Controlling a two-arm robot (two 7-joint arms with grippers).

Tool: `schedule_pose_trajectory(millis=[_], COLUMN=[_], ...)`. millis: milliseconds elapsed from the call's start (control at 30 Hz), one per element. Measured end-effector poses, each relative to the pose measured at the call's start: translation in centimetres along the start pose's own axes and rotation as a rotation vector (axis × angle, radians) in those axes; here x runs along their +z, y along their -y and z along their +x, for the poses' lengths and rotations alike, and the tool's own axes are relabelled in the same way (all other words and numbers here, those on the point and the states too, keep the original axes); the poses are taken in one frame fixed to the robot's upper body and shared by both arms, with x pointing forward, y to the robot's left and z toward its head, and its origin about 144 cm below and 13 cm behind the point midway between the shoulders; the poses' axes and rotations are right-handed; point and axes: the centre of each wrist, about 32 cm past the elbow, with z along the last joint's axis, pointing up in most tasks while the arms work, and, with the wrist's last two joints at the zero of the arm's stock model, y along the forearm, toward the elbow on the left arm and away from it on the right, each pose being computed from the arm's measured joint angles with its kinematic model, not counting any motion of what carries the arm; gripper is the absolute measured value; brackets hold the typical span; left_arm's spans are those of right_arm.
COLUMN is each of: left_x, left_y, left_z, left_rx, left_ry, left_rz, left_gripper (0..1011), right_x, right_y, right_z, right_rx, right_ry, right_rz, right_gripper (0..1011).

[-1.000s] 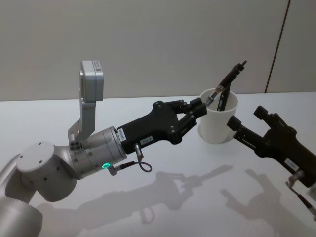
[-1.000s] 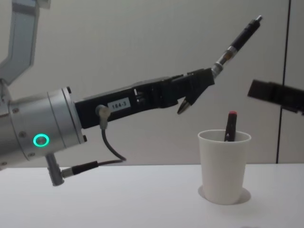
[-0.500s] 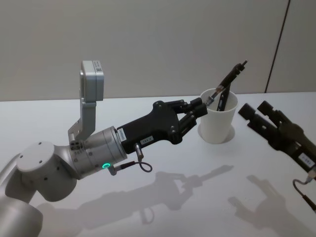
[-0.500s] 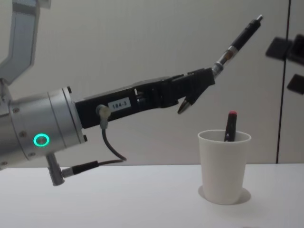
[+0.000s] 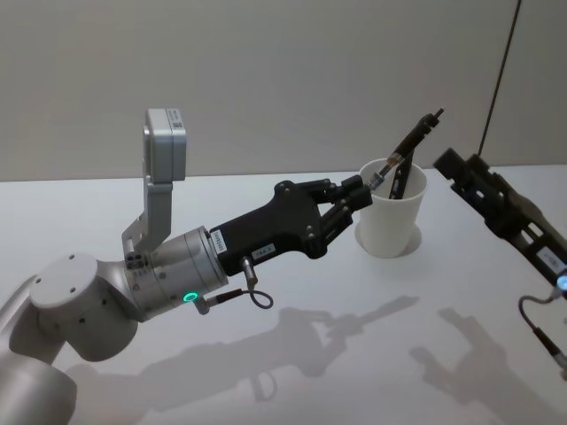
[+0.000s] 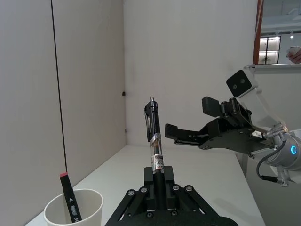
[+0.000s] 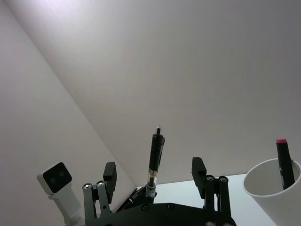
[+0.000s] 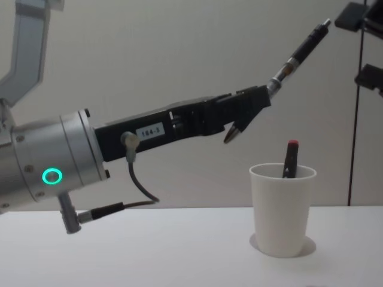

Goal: Place the pen into the pen holder.

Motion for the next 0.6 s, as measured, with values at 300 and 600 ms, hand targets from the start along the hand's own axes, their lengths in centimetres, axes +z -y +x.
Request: schedule_pose_trajectory(millis=[300, 600], left_x=[0.0, 0.0], left_y=[0.0, 0.0], left_z=[0.0, 0.0], left_rx=[0.000, 0.000], left_ry=[0.000, 0.000], left_rz=[0.000, 0.000], left_gripper=[123, 123], right_x=[-0.2, -0.7], right_y=[-1.5, -3.0], right_z=[-0.5, -0.9], right_rx=[-0.004, -0.024], right_ry=[0.009, 0.022], right_rz=[-0.010, -0.037], right_gripper=[1002, 1002])
